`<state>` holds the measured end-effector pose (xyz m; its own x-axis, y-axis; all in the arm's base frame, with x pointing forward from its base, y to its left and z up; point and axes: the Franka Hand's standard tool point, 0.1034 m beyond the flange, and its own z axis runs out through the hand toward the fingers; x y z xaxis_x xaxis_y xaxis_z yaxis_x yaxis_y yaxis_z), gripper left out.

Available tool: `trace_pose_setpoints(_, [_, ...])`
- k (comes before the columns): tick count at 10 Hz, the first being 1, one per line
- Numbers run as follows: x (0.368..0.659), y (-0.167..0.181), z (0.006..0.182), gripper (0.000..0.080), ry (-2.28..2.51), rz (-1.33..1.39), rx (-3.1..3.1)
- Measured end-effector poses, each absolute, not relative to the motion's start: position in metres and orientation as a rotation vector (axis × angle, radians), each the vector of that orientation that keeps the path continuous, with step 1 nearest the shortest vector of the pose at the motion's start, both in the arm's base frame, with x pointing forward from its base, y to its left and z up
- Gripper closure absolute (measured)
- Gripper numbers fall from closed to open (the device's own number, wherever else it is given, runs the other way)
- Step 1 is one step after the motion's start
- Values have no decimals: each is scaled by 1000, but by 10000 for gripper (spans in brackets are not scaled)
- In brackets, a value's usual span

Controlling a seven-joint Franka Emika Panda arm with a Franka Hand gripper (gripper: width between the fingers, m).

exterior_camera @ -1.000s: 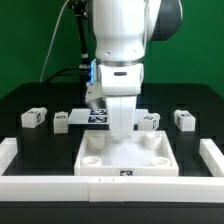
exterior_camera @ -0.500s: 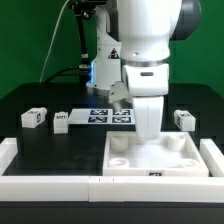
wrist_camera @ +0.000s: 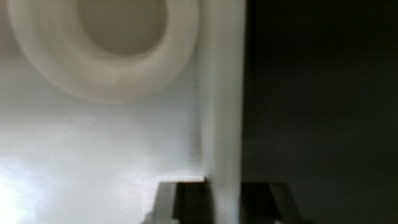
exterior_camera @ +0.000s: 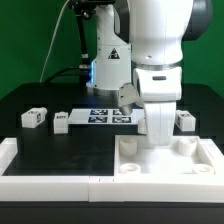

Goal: Assemble one leg

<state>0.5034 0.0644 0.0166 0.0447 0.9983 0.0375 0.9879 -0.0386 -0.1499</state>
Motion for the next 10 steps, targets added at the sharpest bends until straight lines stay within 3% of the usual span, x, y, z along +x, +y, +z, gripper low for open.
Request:
trace_pose_setpoints(5, [503,64,17,735,-2063,160,-2152])
trace_pose_setpoints(6, [503,64,17,570,-2063,160,-2153])
trace_pose_setpoints(7, [503,64,17,357,-2063,160,-2153])
trace_pose_setpoints(8, [503,64,17,357,-2062,160,-2153])
trace_pose_setpoints(9, [503,64,17,227,-2062,160,-2153])
trace_pose_setpoints(10, [503,64,17,174,-2062,160,-2153])
